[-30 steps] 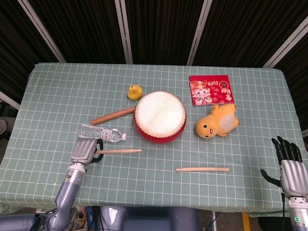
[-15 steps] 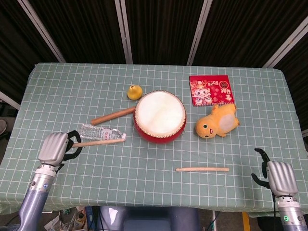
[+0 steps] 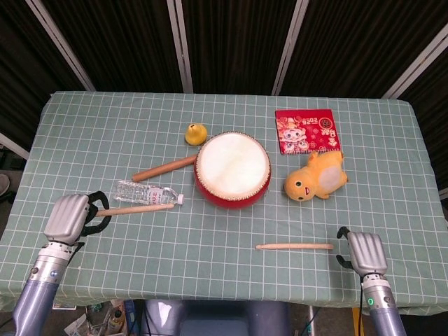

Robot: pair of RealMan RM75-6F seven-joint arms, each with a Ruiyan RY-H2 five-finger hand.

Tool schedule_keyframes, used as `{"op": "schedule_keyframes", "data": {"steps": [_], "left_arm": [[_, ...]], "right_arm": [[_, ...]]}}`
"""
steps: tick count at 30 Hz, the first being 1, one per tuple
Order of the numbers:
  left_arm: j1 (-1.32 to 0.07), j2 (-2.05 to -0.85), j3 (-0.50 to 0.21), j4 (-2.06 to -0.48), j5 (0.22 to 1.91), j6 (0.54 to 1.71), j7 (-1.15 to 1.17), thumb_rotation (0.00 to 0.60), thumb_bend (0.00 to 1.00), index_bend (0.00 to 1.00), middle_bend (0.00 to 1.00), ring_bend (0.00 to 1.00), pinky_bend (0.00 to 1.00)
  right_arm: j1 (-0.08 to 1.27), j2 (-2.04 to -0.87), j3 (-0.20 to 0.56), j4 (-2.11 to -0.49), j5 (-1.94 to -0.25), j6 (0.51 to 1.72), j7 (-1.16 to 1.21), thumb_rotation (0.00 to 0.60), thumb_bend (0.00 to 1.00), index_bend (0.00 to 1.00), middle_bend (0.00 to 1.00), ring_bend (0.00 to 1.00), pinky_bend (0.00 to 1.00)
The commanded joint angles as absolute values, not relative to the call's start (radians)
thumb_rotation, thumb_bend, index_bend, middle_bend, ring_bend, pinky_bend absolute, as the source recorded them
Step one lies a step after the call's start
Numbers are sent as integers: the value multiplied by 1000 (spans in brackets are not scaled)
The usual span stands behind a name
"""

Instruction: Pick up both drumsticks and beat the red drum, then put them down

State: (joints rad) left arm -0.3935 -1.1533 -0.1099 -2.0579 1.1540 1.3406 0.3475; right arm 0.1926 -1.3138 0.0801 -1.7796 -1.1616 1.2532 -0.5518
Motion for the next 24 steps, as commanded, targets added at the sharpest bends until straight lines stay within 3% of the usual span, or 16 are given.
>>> {"op": "schedule_keyframes", "data": {"steps": [1, 12, 24], "left_arm": [[-393, -1152, -111, -2055, 1151, 1336, 346, 600, 559, 750, 1000, 1000, 1000], [-392, -1151, -118, -2047, 1141, 1323, 338, 600, 558, 752, 1000, 1000, 1000], [-395, -1159, -122, -2036, 1127, 1310, 344, 600, 558, 752, 1000, 1000, 1000]], "right_arm": [[210, -1355, 82, -1749, -1137, 1248, -585, 600, 252, 433, 1000, 1000, 1000], [243, -1452, 85, -1671, -1088, 1242, -631, 600, 274, 510, 1000, 1000, 1000], [268, -1520, 82, -1633, -1089, 1253, -655, 600, 332, 517, 1000, 1000, 1000]]}}
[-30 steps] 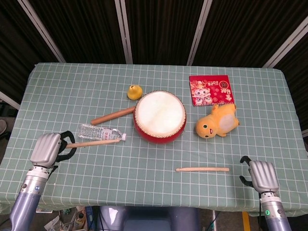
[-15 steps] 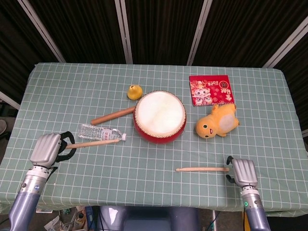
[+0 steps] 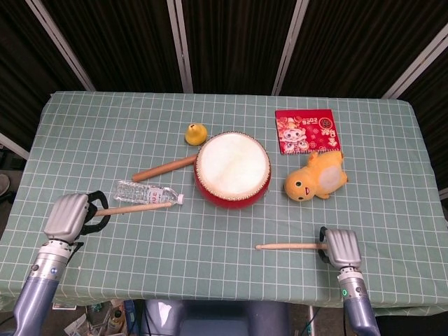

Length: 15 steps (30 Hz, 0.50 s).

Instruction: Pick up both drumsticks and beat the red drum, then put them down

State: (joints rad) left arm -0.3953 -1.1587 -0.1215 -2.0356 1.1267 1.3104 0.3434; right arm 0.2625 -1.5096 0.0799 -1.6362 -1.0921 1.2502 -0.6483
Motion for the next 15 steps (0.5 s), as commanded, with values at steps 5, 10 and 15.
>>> {"op": "schedule_keyframes", "data": {"steps": [5, 10, 15], "left_arm": [[-395, -1160, -125, -2033, 1120, 1308, 343, 600, 559, 753, 1000, 1000, 1000], [-395, -1159, -126, -2032, 1120, 1305, 342, 600, 558, 753, 1000, 1000, 1000], [-395, -1159, -127, -2032, 1120, 1305, 342, 600, 558, 753, 1000, 1000, 1000]], "right_arm": [[277, -1535, 79, -1632, -1058, 1248, -687, 600, 333, 517, 1000, 1000, 1000], [283, -1548, 74, -1620, -1029, 1243, -711, 600, 333, 517, 1000, 1000, 1000], [288, -1556, 71, -1612, -1015, 1239, -722, 600, 333, 517, 1000, 1000, 1000]]}}
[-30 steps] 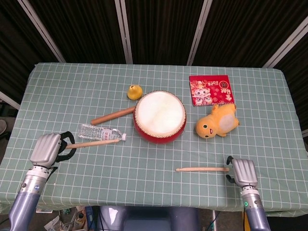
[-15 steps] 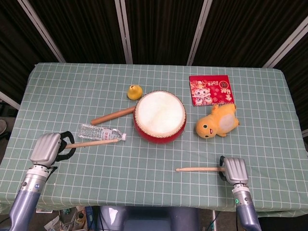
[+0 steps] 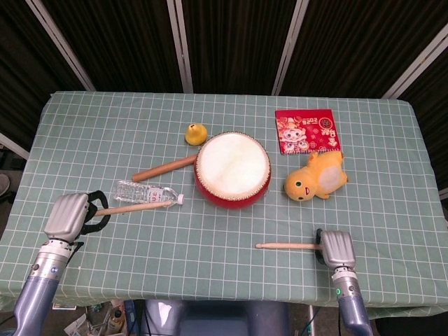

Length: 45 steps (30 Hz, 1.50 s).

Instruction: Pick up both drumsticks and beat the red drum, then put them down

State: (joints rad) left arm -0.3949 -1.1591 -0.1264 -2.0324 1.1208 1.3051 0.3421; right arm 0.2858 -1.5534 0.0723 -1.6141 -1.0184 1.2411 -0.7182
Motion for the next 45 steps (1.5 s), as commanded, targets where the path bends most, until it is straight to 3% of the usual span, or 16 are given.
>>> {"op": "schedule_keyframes", "data": {"steps": [1, 11, 19, 21, 34, 45], "left_arm": [[-395, -1160, -126, -2032, 1119, 1304, 343, 600, 558, 753, 1000, 1000, 1000], [-396, -1162, -126, -2030, 1112, 1301, 351, 600, 559, 753, 1000, 1000, 1000], [-398, -1165, -125, -2026, 1106, 1296, 357, 600, 559, 754, 1000, 1000, 1000], [-398, -1165, -125, -2025, 1106, 1296, 359, 600, 559, 755, 1000, 1000, 1000], [-425, -1162, -161, -2033, 1097, 1286, 363, 600, 623, 765, 1000, 1000, 1000], [-607, -1208, -317, -1944, 939, 1191, 477, 600, 624, 768, 1000, 1000, 1000]], "right_arm": [[290, -1558, 71, -1610, -1013, 1238, -723, 600, 338, 517, 1000, 1000, 1000], [301, -1568, 67, -1602, -985, 1230, -742, 600, 523, 557, 1000, 1000, 1000], [300, -1539, 74, -1629, -974, 1230, -712, 600, 679, 895, 1000, 1000, 1000], [299, -1517, 85, -1663, -993, 1240, -685, 600, 723, 935, 1000, 1000, 1000], [294, -1252, 255, -1969, -940, 1286, -495, 600, 812, 985, 1000, 1000, 1000], [333, -1092, 358, -2058, -817, 1246, -418, 600, 815, 987, 1000, 1000, 1000]]}}
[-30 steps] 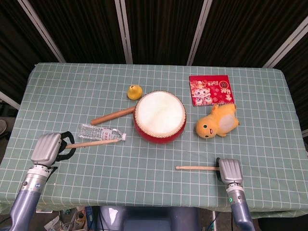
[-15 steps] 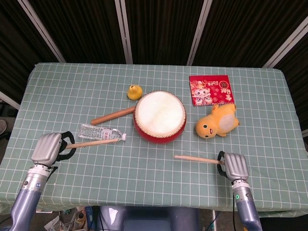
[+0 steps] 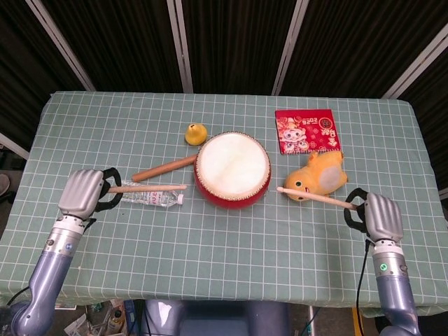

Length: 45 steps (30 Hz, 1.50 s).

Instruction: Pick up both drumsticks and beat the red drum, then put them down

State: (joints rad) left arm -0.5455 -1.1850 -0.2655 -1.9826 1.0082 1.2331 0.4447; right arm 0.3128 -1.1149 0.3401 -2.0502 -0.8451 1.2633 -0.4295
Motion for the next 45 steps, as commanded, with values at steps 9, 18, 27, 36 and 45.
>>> {"op": "schedule_keyframes", "data": {"steps": [9, 18, 27, 36, 45], "left_arm": [[-789, -1279, -406, -1789, 781, 1101, 560, 600, 624, 768, 1000, 1000, 1000], [-950, -1415, -457, -1605, 679, 1064, 591, 600, 624, 768, 1000, 1000, 1000], [-1034, -1574, -476, -1390, 838, 1084, 437, 600, 624, 769, 1000, 1000, 1000], [-1144, -1647, -358, -1191, 597, 885, 734, 600, 625, 772, 1000, 1000, 1000], [-1257, -1593, -319, -1213, 236, 926, 1090, 600, 609, 776, 1000, 1000, 1000]], "right_arm": [[419, -1065, 386, -2041, -727, 1195, -429, 600, 814, 987, 1000, 1000, 1000], [465, -1068, 376, -2010, -707, 1180, -423, 600, 814, 986, 1000, 1000, 1000], [472, -1051, 363, -1983, -709, 1163, -371, 600, 814, 986, 1000, 1000, 1000], [477, -1047, 339, -1943, -710, 1144, -332, 600, 815, 986, 1000, 1000, 1000], [474, -1044, 314, -1919, -710, 1138, -310, 600, 815, 987, 1000, 1000, 1000]]}}
